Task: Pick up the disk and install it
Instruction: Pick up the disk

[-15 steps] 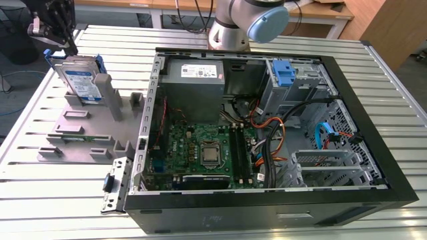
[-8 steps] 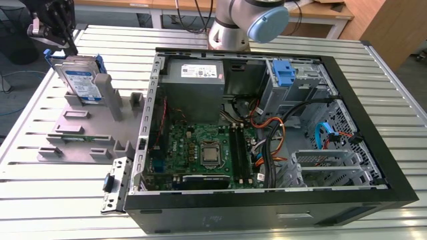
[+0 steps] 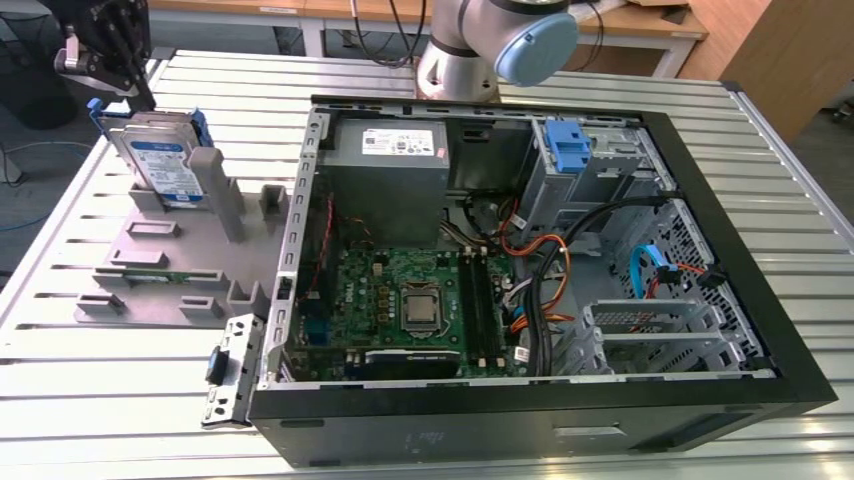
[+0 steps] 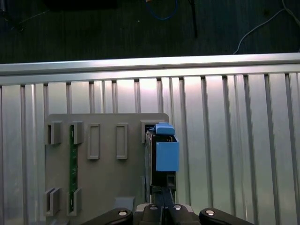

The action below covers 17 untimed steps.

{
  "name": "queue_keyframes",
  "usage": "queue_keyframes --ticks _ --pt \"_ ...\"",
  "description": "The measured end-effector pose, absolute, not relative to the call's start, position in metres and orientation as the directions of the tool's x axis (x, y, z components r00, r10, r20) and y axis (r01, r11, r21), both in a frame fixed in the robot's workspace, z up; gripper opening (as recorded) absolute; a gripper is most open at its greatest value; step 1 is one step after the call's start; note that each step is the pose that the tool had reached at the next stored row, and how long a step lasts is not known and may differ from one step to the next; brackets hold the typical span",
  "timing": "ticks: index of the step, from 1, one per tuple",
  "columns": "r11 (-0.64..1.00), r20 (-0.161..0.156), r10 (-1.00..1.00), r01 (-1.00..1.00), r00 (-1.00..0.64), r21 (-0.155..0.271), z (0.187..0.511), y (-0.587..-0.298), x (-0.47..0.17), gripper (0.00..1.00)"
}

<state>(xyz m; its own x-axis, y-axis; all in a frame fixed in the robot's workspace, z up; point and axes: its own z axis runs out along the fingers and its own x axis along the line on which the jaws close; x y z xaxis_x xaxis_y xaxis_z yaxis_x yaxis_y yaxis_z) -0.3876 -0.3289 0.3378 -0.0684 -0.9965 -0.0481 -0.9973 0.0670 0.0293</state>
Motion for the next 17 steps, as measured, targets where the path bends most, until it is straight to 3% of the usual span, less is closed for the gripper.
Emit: queue_keyframes --ticks 2,4,6,9,11,12,13,16,17 --pt "0.067 -0.048 -0.996 -0.997 -0.068 0.029 0.3378 -0.329 -0.3876 0.11" --pt "0.067 -0.048 -0.997 -0.997 -0.068 0.029 0.3378 -0.329 -0.3876 0.17" --pt "0.067 -0.048 -0.996 -0.997 -0.068 0.029 0.3378 -0.329 -0.3876 0.29" --pt "0.067 -0.048 -0.996 -0.997 -0.068 0.029 0.3378 -0.3291 -0.3876 0.35" --pt "0.067 -0.048 -0.996 -0.997 -0.068 0.029 0.3378 -0.3291 -0.3876 0.47" --pt "0.067 -0.048 -0.997 -0.997 -0.068 0.029 0.3378 -0.3291 -0.3876 0.47" --pt "0.067 -0.048 -0.996 -0.997 -0.068 0.029 0.3378 -0.3291 -0.3876 0.58" --pt "0.067 -0.048 -0.996 -0.997 -0.068 0.029 0.3377 -0.3291 -0.3876 0.58" --pt "0.067 -0.048 -0.996 -0.997 -0.068 0.029 0.3377 -0.3292 -0.3876 0.64"
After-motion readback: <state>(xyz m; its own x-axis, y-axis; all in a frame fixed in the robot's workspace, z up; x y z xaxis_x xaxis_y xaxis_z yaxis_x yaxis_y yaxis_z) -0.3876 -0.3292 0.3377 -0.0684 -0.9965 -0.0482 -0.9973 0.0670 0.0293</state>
